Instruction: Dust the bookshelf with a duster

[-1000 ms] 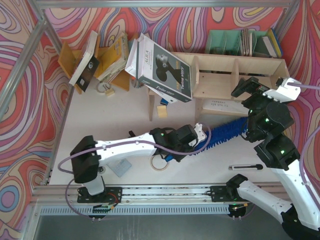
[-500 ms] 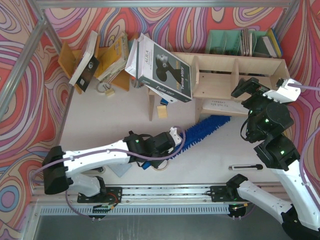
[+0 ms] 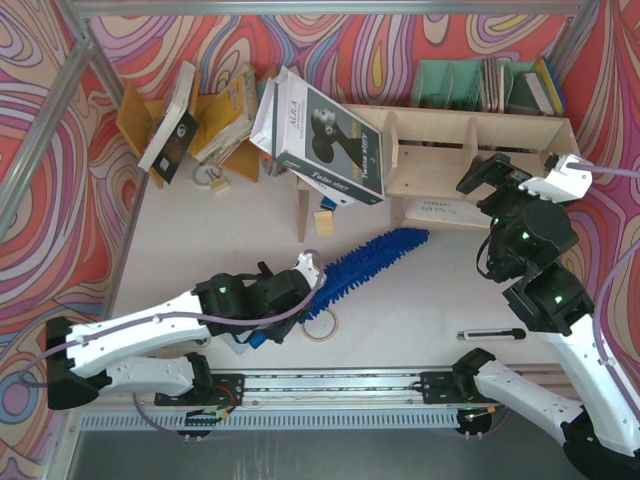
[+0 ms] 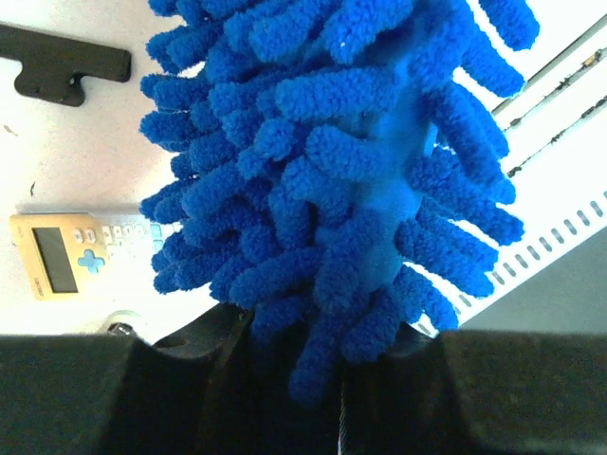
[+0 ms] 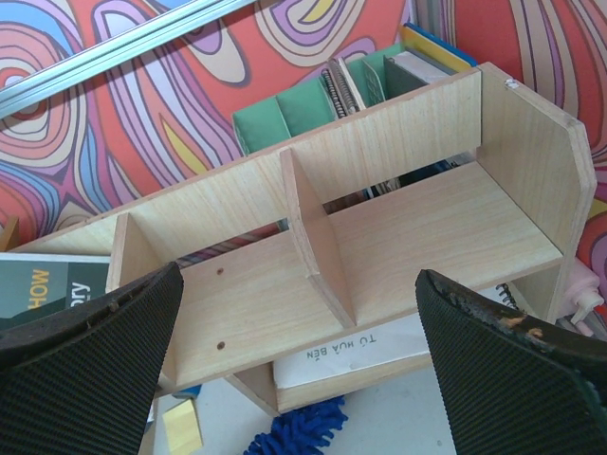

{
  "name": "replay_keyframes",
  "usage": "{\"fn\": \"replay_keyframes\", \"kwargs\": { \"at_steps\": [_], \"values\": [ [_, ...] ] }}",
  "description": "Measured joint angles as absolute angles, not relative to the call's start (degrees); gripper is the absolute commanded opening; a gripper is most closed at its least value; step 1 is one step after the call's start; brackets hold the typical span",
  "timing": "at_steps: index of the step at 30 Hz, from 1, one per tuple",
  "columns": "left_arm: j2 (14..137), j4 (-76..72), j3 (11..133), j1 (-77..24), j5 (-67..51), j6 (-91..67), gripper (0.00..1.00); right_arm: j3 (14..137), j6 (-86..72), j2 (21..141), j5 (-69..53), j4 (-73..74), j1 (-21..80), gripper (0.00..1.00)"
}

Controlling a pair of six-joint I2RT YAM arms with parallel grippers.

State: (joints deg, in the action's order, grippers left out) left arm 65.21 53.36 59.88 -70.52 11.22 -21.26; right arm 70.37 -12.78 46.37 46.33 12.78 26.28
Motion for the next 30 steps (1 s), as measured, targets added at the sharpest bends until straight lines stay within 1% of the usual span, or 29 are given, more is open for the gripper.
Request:
{"fn": "replay_keyframes", "kwargs": {
  "at_steps": [8, 20, 30],
  "values": [
    [56.01, 60.29, 60.88, -70.57, 9.8, -22.31, 0.0, 70.37, -13.15, 47.03, 46.0, 12.78, 26.28, 0.99],
    [54.35, 70.19, 66.52, -70.54, 10.07, -23.53, 0.0, 70.37, -13.17, 47.0, 46.0, 12.78, 26.28, 0.99],
    [46.46, 71.64, 69.34, -70.39, 9.93, -24.23, 0.0, 70.37, -13.52, 47.0, 46.0, 12.78, 26.28, 0.99]
  ]
}}
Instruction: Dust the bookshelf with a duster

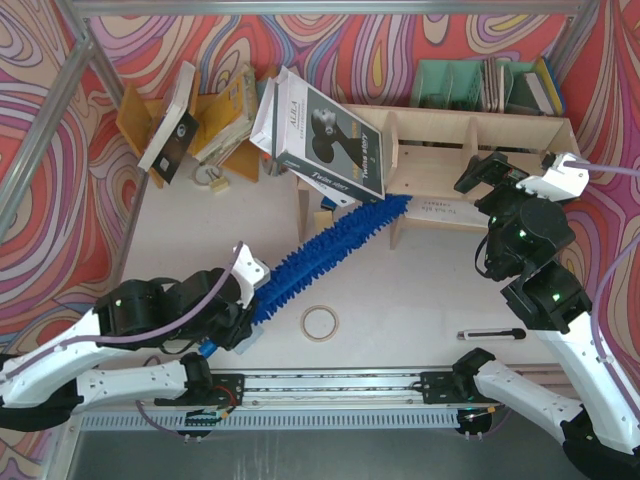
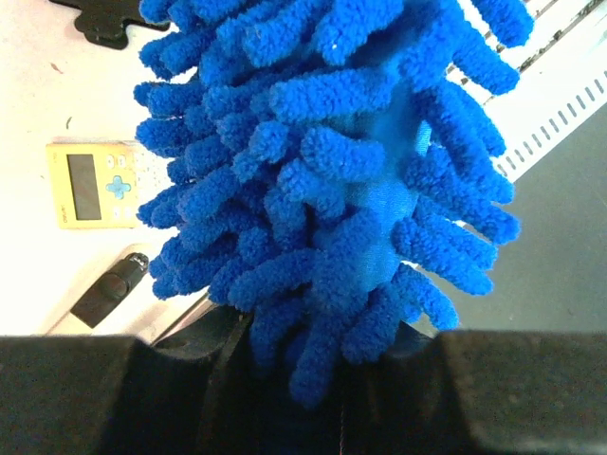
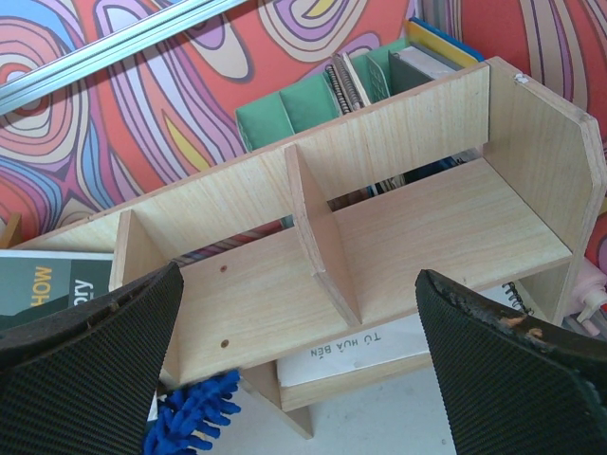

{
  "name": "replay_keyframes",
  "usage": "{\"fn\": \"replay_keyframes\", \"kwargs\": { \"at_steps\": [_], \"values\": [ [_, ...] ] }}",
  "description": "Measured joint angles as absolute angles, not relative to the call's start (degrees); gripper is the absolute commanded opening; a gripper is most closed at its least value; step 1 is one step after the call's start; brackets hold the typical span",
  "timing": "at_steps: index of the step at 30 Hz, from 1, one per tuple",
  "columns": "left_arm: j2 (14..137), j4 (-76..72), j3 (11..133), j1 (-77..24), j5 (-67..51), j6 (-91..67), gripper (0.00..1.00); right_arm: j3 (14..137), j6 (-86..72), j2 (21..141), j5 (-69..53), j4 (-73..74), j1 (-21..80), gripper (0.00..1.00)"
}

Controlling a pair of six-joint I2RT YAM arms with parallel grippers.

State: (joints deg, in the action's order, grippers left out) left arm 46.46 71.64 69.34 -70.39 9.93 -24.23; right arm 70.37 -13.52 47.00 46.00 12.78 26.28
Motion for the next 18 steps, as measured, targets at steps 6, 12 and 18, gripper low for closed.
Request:
{"fn": "replay_keyframes", "kwargs": {
  "at_steps": [6, 12, 18],
  "values": [
    [49.23, 71.09, 68.88, -70.39, 8.19, -23.99, 0.0, 70.37, -13.56, 47.03, 46.0, 12.78, 26.28, 0.99],
    [52.73, 68.99, 66.57, -70.39, 6.72, -24.03, 0.0, 70.37, -13.56, 47.0, 46.0, 12.78, 26.28, 0.99],
    [56.1, 67.92, 64.4, -70.41, 4.56, -24.25, 0.0, 70.37, -13.58, 47.0, 46.0, 12.78, 26.28, 0.99]
  ]
}}
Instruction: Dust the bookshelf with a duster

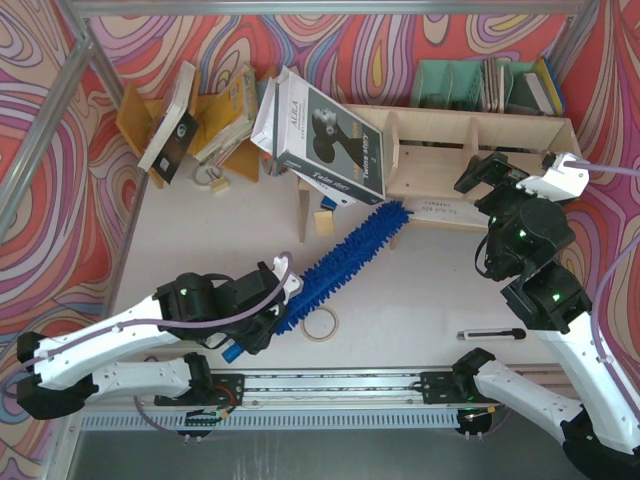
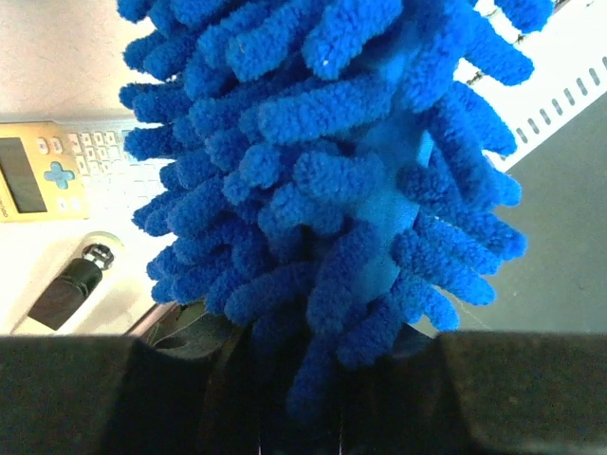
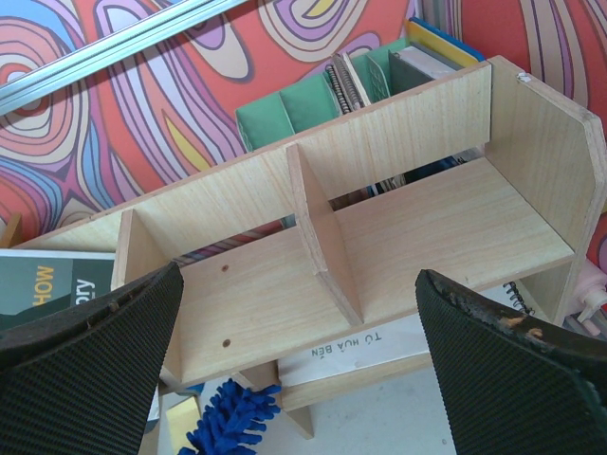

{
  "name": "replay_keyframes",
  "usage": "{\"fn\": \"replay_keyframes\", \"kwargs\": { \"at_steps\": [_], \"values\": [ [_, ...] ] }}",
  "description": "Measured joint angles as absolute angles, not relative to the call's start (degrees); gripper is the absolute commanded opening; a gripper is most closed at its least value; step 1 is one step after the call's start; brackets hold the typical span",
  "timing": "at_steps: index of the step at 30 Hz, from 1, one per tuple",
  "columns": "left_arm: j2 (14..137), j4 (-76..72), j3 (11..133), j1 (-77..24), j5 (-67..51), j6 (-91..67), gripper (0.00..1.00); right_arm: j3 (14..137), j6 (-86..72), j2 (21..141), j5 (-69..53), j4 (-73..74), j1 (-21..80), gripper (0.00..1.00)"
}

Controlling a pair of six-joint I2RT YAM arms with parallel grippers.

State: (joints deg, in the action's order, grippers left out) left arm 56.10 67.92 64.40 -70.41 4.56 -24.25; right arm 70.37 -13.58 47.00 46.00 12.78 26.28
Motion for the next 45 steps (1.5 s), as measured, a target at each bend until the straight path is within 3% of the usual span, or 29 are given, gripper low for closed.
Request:
{"fn": "replay_keyframes", "kwargs": {
  "at_steps": [25, 45],
  "values": [
    [51.27, 72.71, 70.43, -70.3, 6.96, -23.77, 0.0, 70.0, -14.7, 46.63, 45.58, 13.19, 26.28, 0.99],
    [61.06, 70.39, 65.28, -70.5, 1.5, -23.05, 0.0, 70.0, -15.03, 46.63, 45.36, 13.74, 26.28, 0.99]
  ]
}}
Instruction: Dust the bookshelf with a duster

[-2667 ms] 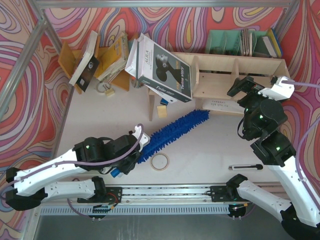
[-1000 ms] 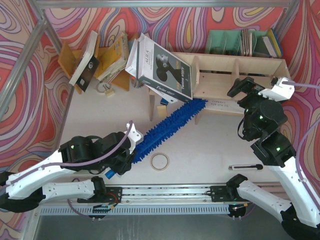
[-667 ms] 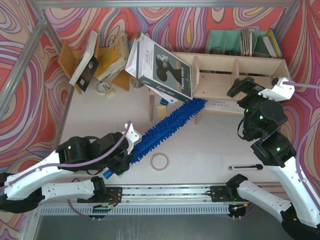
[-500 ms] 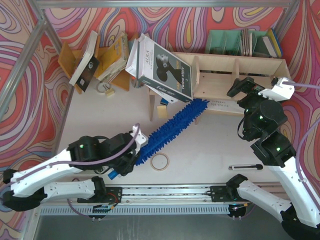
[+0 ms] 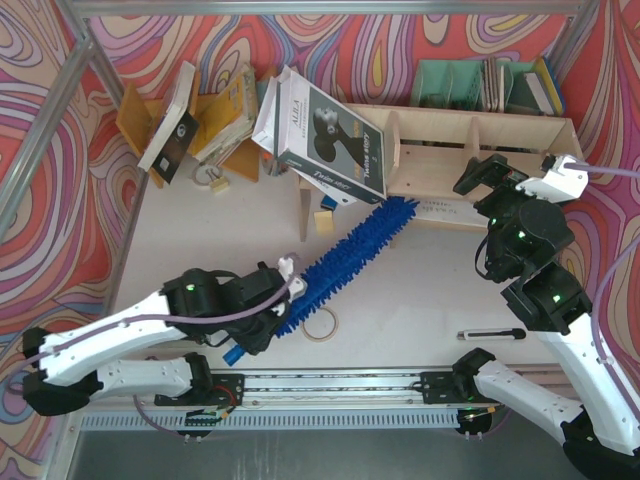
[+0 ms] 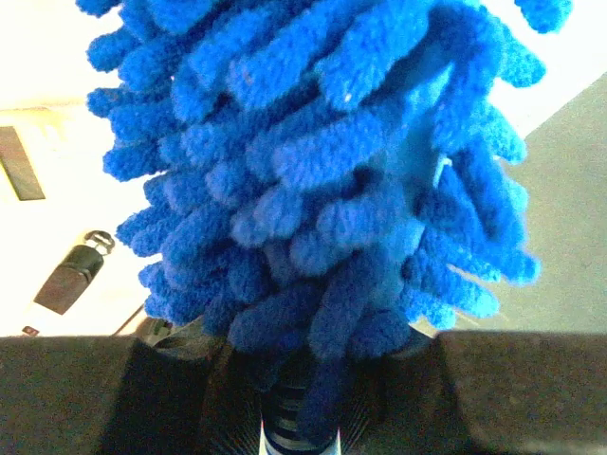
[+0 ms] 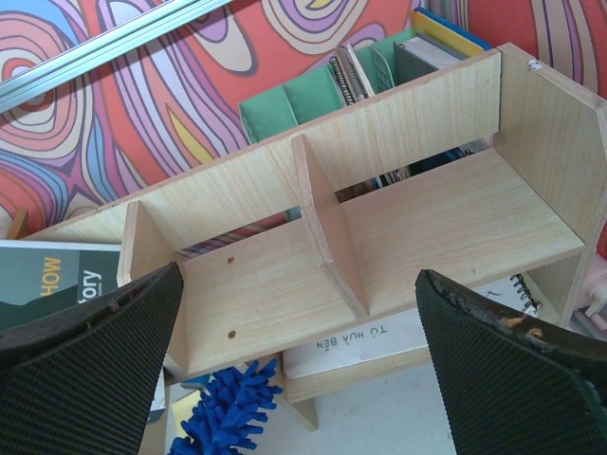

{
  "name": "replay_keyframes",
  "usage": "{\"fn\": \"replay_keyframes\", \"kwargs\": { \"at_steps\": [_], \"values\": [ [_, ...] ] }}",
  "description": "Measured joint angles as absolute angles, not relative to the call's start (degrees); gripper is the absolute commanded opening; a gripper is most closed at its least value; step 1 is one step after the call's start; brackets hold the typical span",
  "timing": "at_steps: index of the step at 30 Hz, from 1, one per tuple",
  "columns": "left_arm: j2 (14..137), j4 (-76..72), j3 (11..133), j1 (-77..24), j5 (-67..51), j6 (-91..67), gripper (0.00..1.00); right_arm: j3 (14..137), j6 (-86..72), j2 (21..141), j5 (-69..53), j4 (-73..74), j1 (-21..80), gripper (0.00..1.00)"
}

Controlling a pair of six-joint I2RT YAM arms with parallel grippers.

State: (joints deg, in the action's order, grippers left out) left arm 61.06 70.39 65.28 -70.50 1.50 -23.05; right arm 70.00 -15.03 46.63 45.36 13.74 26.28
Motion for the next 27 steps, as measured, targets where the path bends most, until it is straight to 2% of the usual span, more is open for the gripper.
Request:
{"fn": "replay_keyframes", "kwargs": {
  "at_steps": [10, 27],
  "values": [
    [53.58, 72.47, 73.06, -70.46, 8.43, -23.14, 0.0, 70.0, -15.05, 46.63, 45.3, 13.72, 26.28, 0.99],
    [57.89, 73.47, 79.05, -70.41, 2.7, -17.61, 0.0, 71.81, -14.52, 46.63, 44.91, 13.89, 26.28, 0.99]
  ]
}}
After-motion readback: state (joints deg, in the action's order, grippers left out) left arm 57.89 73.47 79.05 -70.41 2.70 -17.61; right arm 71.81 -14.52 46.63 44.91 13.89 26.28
